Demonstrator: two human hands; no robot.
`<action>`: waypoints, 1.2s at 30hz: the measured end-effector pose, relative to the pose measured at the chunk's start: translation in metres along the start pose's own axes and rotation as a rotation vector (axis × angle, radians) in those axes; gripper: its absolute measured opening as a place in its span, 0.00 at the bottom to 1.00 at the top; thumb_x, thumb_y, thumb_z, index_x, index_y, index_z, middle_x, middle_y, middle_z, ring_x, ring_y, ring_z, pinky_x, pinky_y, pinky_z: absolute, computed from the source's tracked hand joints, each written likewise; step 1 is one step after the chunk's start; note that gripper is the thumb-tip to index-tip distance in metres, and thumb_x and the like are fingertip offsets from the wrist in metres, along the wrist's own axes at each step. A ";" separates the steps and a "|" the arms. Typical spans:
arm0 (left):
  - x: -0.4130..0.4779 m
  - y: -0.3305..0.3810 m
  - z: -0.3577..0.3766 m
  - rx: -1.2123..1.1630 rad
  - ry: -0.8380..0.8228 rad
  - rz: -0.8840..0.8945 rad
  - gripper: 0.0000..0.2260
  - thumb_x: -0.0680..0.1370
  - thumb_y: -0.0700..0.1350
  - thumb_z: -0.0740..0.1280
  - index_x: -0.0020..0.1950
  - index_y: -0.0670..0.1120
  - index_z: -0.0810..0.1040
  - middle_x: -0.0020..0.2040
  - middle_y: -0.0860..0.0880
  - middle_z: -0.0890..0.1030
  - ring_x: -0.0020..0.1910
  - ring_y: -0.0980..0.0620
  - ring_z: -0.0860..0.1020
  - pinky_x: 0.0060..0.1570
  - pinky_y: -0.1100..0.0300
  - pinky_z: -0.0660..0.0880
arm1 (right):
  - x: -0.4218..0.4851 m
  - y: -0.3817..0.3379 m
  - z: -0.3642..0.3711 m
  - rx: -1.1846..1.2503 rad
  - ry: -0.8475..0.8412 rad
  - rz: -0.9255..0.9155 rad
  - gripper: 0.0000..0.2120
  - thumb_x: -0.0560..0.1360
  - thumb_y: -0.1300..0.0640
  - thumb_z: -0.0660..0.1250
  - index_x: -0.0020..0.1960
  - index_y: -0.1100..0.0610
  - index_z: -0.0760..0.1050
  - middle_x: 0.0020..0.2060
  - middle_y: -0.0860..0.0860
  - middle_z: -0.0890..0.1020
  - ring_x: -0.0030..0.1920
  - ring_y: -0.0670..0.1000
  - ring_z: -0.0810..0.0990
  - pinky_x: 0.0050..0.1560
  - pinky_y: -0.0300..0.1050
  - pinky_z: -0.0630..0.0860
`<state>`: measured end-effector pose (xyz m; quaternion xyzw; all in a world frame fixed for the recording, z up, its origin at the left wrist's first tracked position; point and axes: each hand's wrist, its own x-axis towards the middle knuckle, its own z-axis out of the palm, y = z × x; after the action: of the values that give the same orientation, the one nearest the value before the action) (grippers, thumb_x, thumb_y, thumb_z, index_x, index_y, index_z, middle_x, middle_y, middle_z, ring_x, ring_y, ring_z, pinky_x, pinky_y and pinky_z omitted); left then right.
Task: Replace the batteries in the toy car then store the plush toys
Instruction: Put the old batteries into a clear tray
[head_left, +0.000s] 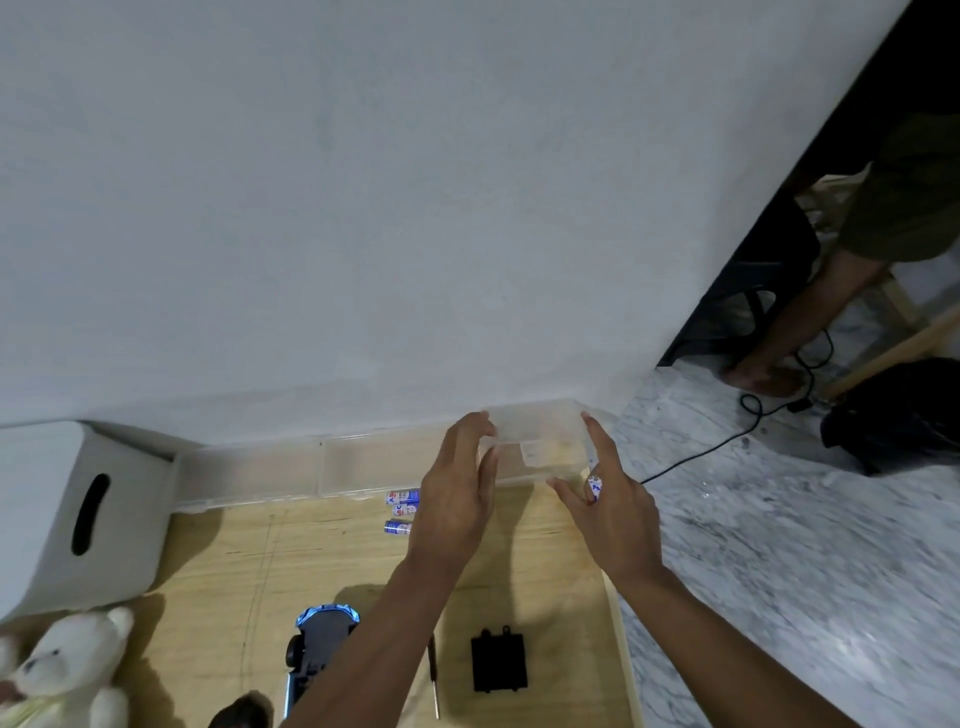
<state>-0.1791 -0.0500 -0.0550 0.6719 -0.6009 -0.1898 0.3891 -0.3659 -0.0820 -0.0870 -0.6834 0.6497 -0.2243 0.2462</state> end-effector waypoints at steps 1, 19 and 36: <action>0.000 0.003 0.001 -0.011 0.020 0.004 0.12 0.85 0.43 0.63 0.65 0.57 0.67 0.65 0.51 0.77 0.55 0.61 0.76 0.52 0.57 0.77 | 0.000 0.000 0.000 0.001 0.012 -0.001 0.41 0.72 0.40 0.74 0.75 0.34 0.51 0.27 0.42 0.73 0.28 0.42 0.72 0.35 0.44 0.77; 0.000 -0.011 0.007 0.324 -0.081 0.095 0.36 0.80 0.69 0.53 0.83 0.63 0.41 0.82 0.48 0.58 0.73 0.45 0.69 0.67 0.48 0.71 | -0.002 -0.003 -0.011 0.051 -0.060 -0.040 0.39 0.74 0.40 0.71 0.77 0.32 0.51 0.28 0.45 0.73 0.30 0.45 0.74 0.34 0.42 0.75; -0.004 -0.007 0.010 0.389 -0.118 0.009 0.36 0.80 0.70 0.52 0.81 0.65 0.36 0.79 0.46 0.62 0.73 0.44 0.69 0.65 0.46 0.72 | 0.039 -0.051 -0.020 -0.114 -0.305 -0.202 0.11 0.77 0.45 0.70 0.48 0.53 0.79 0.42 0.52 0.83 0.45 0.54 0.80 0.42 0.42 0.66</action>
<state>-0.1820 -0.0492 -0.0672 0.7195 -0.6509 -0.1077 0.2170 -0.3363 -0.1202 -0.0396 -0.7842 0.5444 -0.1044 0.2790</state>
